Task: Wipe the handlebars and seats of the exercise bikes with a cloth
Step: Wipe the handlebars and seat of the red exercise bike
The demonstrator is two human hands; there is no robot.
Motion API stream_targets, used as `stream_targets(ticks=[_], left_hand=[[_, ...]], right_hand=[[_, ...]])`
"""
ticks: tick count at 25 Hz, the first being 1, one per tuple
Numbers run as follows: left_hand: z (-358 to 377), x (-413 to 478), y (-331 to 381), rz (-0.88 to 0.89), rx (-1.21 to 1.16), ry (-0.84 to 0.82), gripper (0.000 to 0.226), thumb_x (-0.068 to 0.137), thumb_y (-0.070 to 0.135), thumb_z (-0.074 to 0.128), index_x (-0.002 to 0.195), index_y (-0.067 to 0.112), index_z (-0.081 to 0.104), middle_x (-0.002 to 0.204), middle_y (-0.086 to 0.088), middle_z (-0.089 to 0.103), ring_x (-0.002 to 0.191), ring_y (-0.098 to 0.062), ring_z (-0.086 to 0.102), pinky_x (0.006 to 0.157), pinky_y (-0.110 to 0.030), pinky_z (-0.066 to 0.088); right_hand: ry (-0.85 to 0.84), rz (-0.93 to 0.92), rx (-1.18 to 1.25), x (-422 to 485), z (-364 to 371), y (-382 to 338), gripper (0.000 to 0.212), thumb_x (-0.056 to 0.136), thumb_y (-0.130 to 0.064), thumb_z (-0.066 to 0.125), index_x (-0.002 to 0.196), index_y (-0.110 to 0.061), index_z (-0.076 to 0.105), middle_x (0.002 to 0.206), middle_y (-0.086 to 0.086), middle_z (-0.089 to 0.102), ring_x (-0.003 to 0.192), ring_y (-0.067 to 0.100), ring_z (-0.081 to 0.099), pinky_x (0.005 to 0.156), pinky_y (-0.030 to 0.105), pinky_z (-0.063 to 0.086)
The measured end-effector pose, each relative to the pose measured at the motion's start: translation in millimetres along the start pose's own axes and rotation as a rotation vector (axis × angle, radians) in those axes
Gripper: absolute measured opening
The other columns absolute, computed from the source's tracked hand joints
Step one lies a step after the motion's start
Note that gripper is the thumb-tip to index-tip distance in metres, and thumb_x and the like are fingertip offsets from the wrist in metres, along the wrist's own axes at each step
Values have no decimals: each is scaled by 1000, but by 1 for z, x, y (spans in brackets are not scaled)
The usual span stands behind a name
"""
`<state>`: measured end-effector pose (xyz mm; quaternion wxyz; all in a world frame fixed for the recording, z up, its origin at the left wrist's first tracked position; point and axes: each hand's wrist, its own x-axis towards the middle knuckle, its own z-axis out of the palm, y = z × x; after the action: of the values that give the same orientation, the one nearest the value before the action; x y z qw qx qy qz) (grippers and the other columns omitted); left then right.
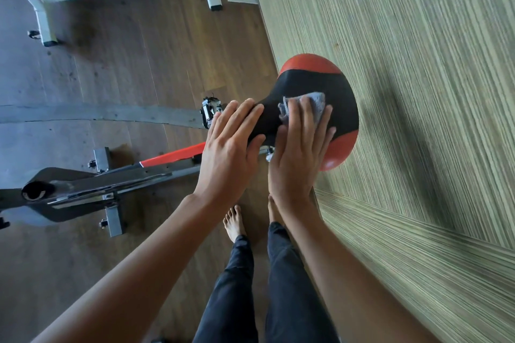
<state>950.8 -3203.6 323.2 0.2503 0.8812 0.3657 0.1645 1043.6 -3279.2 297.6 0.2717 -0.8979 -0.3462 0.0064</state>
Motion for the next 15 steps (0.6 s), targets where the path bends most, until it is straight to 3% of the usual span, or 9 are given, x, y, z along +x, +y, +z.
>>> stream_targets(ticks=[4, 8, 12, 15], left_hand=[[-5, 8, -6, -9, -30, -37, 49, 93, 17, 61, 141, 8, 53, 147, -7, 50, 141, -27, 39, 117, -48, 32], [-6, 9, -4, -31, -79, -53, 45, 95, 17, 55, 139, 10, 55, 146, -6, 52, 140, -27, 41, 118, -46, 31], [-6, 26, 25, -208, -50, 53, 38, 99, 24, 43, 131, 12, 61, 141, -7, 55, 135, -25, 45, 114, -46, 32], [18, 56, 73, -139, 46, 35, 43, 101, 24, 37, 139, 10, 52, 149, -12, 46, 142, -29, 36, 120, -50, 21]], right_hand=[[-44, 13, -22, 18, 0, -3, 46, 108, -31, 28, 147, -16, 47, 156, 2, 41, 152, 31, 20, 123, 47, 3], [-144, 34, -62, 71, 2, -20, 48, 103, -32, 25, 133, -16, 60, 146, -2, 53, 149, 32, 28, 121, 55, 8], [-295, 64, 363, 79, -22, -5, 47, 106, -34, 27, 146, -19, 46, 162, 4, 30, 154, 23, 12, 121, 40, -4], [-260, 149, 446, 96, -44, 35, 43, 106, -23, 31, 145, -14, 47, 160, 9, 33, 152, 18, 19, 125, 38, 4]])
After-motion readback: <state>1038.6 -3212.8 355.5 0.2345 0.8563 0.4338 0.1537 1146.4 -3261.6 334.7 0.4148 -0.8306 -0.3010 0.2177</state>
